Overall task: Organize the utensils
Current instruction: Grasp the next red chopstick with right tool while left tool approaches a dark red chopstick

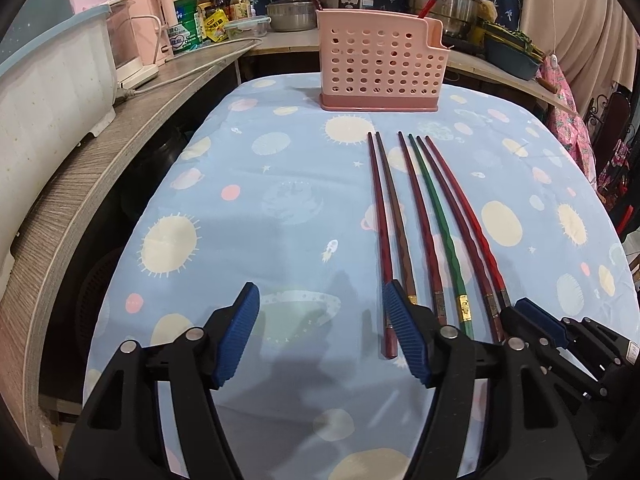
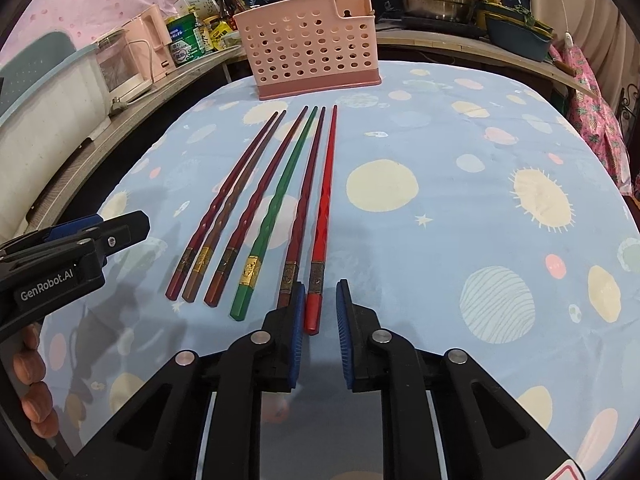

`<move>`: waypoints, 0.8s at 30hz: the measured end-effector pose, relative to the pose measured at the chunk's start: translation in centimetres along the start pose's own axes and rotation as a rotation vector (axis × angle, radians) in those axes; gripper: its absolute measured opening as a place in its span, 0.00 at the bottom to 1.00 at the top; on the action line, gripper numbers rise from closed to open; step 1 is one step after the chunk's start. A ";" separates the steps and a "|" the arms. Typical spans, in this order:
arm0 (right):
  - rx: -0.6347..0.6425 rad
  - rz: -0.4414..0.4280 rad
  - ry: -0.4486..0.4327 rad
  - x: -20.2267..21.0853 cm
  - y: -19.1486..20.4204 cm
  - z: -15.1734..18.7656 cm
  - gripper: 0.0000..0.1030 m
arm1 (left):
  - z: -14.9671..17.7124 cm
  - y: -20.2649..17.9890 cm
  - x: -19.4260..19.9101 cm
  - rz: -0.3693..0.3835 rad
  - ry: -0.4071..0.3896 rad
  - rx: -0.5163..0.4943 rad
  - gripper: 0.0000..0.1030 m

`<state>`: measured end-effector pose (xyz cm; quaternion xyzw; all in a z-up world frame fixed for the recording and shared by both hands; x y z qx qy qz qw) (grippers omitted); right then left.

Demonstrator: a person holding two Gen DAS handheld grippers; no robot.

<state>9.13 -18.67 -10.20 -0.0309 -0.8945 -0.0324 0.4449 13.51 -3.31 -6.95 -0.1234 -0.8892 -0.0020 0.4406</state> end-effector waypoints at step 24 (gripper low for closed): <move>-0.037 -0.004 0.001 0.2 -1.2 0.4 0.07 | 2.2 -0.7 -2.8 0.029 0.073 0.009 0.63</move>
Point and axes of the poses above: each gripper's, at about its wrist camera, not at the fingertips, and x roughly against the way its jaws point, y to its left, z to its underside, the point moved 9 cm from there along -x, roughly the way its jaws point, and after that the axes turned 8 degrees about z, right-handed, at the moved point
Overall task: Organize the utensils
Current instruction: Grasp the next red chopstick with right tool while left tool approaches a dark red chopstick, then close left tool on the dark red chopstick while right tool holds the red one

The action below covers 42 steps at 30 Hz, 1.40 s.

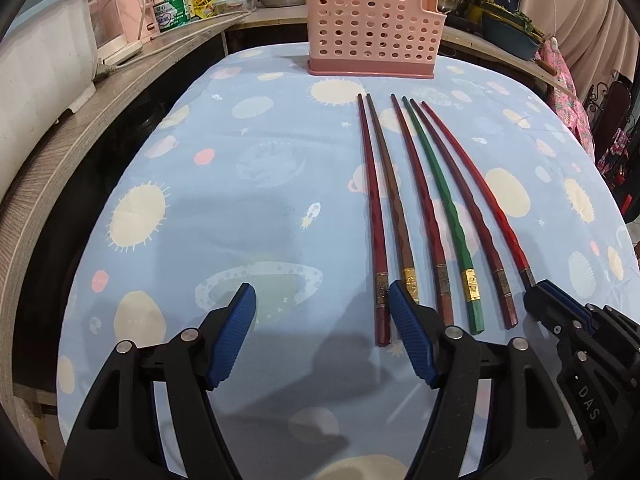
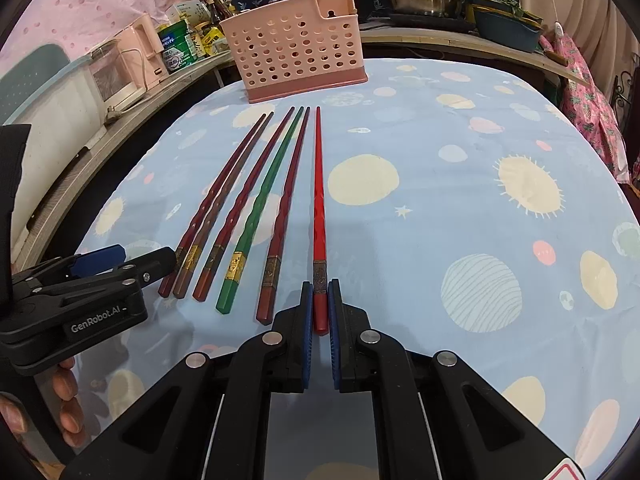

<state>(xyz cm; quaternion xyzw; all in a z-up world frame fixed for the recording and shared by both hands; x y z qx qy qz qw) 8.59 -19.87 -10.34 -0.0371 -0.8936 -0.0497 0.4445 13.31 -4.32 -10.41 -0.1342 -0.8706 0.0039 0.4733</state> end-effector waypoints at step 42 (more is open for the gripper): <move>-0.022 -0.011 -0.043 2.5 -0.9 -1.4 0.07 | -1.3 0.3 2.3 0.067 -0.026 -0.002 0.07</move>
Point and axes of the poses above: each gripper's, at about its wrist camera, not at the fingertips, and x roughly against the way its jaws point, y to its left, z to its underside, the point moved 9 cm from there along -x, roughly the way its jaws point, and after that the axes turned 8 degrees about z, right-handed, at the moved point
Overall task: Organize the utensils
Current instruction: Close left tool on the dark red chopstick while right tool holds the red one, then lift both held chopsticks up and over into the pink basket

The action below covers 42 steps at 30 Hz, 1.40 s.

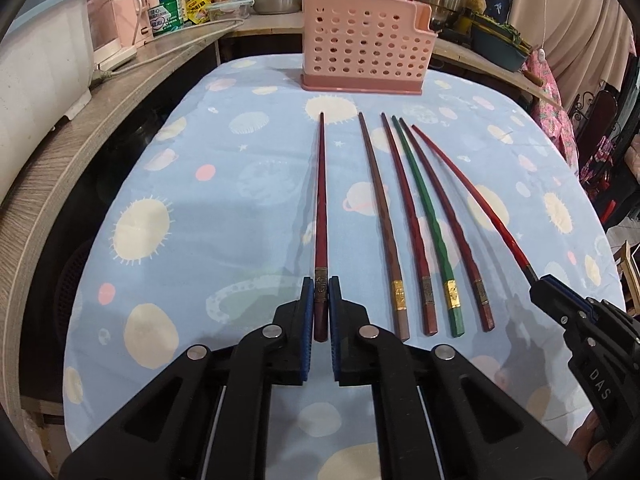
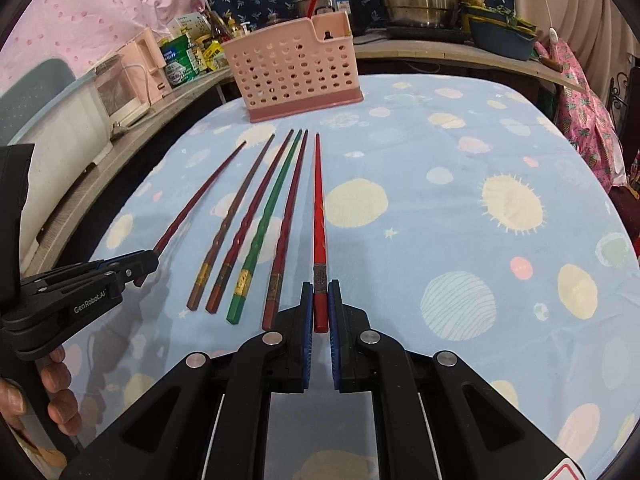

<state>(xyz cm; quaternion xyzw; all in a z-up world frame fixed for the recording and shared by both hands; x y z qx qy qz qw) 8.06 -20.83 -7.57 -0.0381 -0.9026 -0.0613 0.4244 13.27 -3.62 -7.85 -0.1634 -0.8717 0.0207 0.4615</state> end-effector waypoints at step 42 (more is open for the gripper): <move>-0.111 -0.112 -0.387 9.7 -2.5 -26.1 0.07 | -25.7 -1.1 13.0 0.028 -0.412 0.010 0.07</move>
Point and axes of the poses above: each gripper's, at about its wrist camera, not at the fingertips, and x roughly against the way its jaws point, y to its left, z to its underside, the point moved 9 cm from there along -x, roughly the way its jaws point, and after that the axes turned 8 degrees about z, right-handed, at the moved point
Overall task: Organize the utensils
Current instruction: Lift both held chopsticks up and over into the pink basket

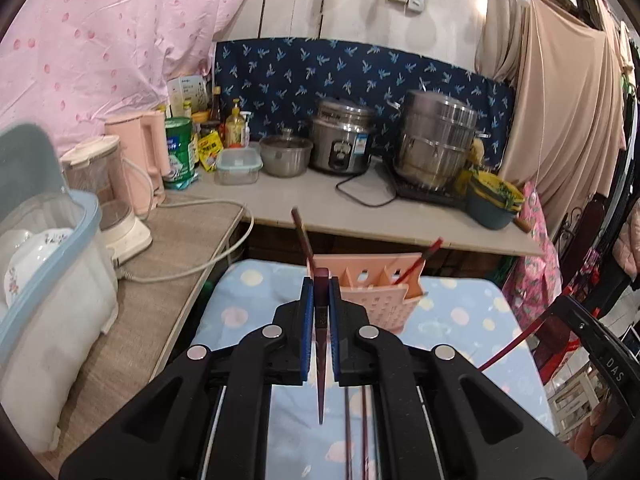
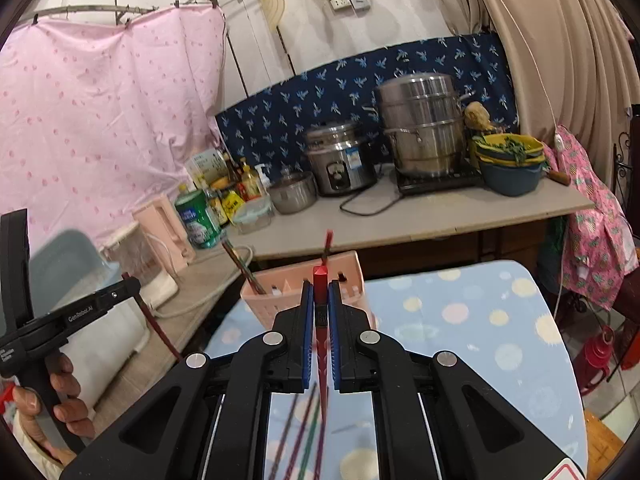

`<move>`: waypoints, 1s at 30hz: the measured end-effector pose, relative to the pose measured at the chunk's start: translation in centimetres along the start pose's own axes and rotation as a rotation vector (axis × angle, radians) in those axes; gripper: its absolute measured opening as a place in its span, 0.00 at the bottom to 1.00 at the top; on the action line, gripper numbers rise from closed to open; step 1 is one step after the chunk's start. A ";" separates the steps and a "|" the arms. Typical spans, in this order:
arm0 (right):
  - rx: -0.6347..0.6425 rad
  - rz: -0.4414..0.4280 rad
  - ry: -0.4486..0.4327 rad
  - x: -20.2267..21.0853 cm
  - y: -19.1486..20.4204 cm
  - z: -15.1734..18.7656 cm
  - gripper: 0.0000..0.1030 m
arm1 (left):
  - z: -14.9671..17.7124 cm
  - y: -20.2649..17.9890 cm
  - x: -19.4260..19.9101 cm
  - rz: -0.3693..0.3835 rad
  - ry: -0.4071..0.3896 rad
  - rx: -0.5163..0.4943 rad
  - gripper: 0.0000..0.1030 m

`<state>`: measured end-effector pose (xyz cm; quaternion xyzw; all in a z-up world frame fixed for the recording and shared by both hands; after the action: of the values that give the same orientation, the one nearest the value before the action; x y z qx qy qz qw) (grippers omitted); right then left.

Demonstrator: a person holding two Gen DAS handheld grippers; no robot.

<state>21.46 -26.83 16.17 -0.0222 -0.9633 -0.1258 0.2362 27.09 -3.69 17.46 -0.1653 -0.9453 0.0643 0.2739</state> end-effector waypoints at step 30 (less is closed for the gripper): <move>-0.010 -0.020 -0.061 -13.5 3.8 -10.8 0.07 | -10.8 1.0 -9.9 -0.005 -0.076 -0.006 0.07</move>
<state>38.69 -25.62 20.07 -0.0176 -0.9696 -0.1321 0.2053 41.08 -5.88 21.38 -0.1614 -0.9555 0.0669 0.2376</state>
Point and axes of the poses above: each gripper's, at about its wrist camera, not at the fingertips, and x roughly against the way its jaws point, y to its left, z to its underside, the point moved 9 cm from there along -x, roughly the way its jaws point, and after that the axes turned 8 degrees about z, right-handed, at the moved point
